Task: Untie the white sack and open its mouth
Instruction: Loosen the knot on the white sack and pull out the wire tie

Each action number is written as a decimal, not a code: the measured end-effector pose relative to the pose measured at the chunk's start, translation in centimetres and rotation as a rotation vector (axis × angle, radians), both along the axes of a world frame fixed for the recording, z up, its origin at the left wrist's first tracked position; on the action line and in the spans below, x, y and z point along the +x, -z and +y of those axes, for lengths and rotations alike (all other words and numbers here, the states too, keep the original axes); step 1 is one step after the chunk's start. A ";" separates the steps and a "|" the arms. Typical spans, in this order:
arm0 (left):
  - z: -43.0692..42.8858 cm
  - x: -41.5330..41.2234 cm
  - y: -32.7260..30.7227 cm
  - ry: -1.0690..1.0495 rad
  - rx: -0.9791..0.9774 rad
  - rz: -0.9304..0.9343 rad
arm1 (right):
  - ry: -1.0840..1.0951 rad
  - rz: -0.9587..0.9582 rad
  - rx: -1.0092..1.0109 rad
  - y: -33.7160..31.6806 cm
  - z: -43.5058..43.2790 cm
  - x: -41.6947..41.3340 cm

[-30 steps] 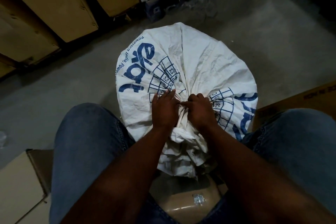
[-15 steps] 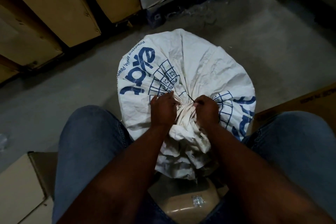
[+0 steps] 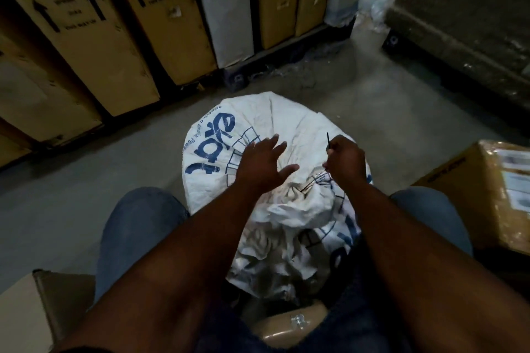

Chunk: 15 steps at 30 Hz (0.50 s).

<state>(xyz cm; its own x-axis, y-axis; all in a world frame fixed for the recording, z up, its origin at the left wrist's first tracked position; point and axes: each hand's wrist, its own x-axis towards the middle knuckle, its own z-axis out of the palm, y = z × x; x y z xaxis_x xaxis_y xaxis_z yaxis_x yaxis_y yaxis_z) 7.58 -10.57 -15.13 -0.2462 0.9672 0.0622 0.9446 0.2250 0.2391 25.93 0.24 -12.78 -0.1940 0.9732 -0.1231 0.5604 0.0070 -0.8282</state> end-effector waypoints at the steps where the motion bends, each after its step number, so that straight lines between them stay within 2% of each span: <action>1: 0.6 0.7 -1.0 0.035 0.007 0.001 | 0.022 0.039 0.022 -1.7 0.3 0.1; 4: 1.8 3.1 -4.2 0.098 0.038 -0.005 | 0.068 0.126 0.103 -6.2 1.1 1.4; 8: 3.0 5.6 -8.4 0.154 0.097 0.037 | 0.066 0.052 0.250 -10.6 2.6 5.3; 15: 6.1 11.8 -16.5 0.211 0.260 0.006 | 0.124 -0.002 0.325 -19.2 3.5 15.1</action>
